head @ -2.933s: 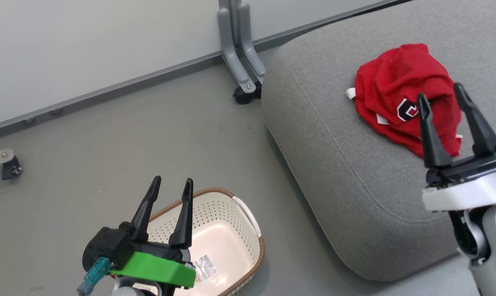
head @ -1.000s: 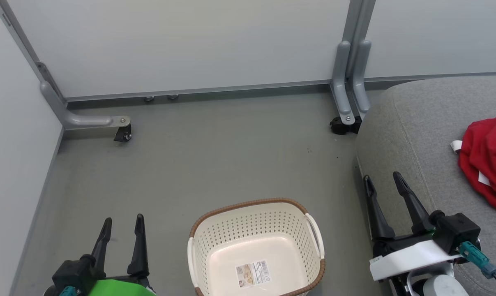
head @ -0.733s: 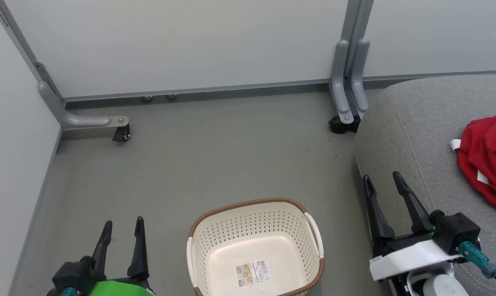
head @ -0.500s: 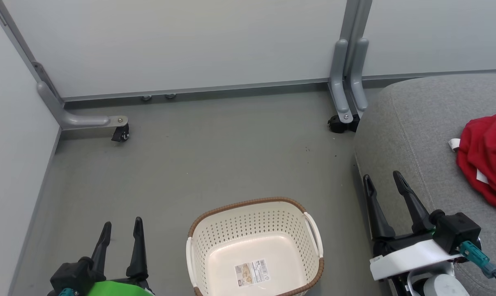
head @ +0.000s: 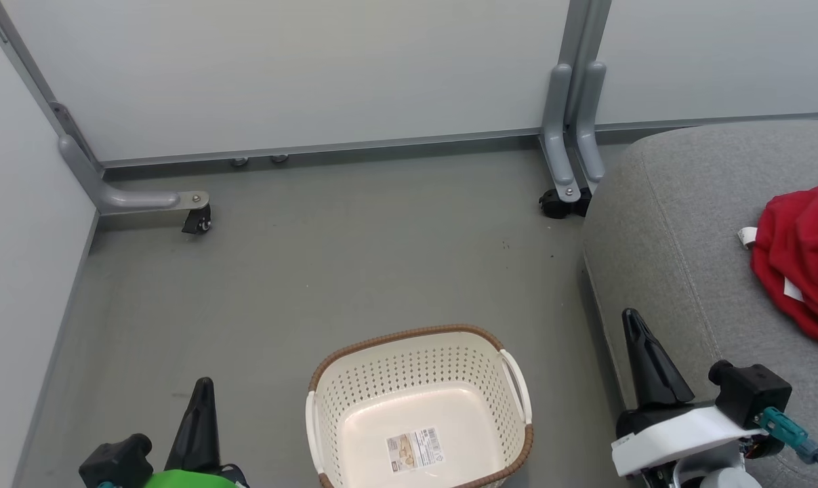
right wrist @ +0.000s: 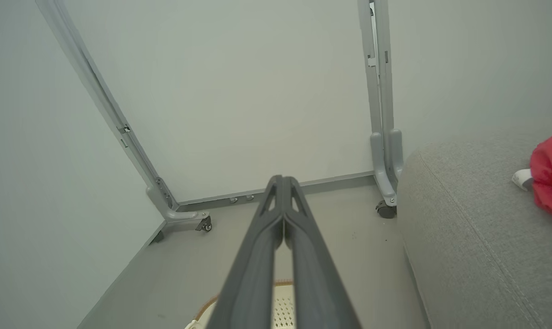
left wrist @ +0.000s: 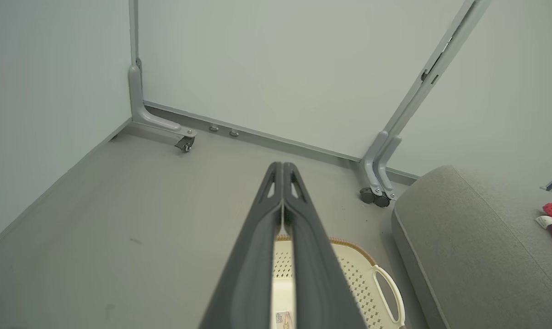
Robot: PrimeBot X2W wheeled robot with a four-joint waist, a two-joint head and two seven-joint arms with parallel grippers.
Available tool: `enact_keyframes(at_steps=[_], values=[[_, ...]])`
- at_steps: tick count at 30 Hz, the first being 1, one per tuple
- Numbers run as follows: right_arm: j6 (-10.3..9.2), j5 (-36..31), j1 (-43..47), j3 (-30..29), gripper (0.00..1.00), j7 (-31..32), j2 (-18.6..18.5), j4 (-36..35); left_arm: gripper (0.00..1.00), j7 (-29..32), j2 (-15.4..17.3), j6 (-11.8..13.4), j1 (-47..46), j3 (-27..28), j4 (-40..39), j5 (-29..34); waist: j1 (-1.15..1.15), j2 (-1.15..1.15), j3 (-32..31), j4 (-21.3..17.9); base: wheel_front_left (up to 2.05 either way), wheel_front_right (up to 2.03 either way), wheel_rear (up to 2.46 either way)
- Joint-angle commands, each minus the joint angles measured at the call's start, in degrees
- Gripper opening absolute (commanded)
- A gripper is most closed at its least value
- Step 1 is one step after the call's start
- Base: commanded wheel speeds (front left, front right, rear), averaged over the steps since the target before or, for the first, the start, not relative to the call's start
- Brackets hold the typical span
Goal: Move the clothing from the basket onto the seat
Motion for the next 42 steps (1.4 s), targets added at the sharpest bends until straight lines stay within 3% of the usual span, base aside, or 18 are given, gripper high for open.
enact_keyframes(at_steps=[1, 20, 42], values=[[0.00, 2.87, -1.15, -0.45, 0.00, 0.51, -0.30, -0.55, 0.00, 0.57, 0.20, 0.00, -1.01, 0.42, -0.81, -2.70, 0.00, 0.00, 0.02, -0.04, 0.00, 0.00, 0.00], [-0.02, 21.19, -3.16, -2.58, 0.00, 4.63, -0.64, 1.68, 0.00, 5.11, 0.67, -0.03, -3.42, 1.91, -1.00, -19.57, 0.00, 0.00, 0.29, -0.51, 0.00, 0.00, 0.00], [-0.02, 37.65, -4.83, -4.97, 0.00, 8.80, -0.59, 3.63, 0.00, 9.47, 0.91, -0.06, -5.50, 3.48, -1.31, -34.87, 0.00, 0.00, 0.60, -1.06, 0.00, 0.00, 0.00]])
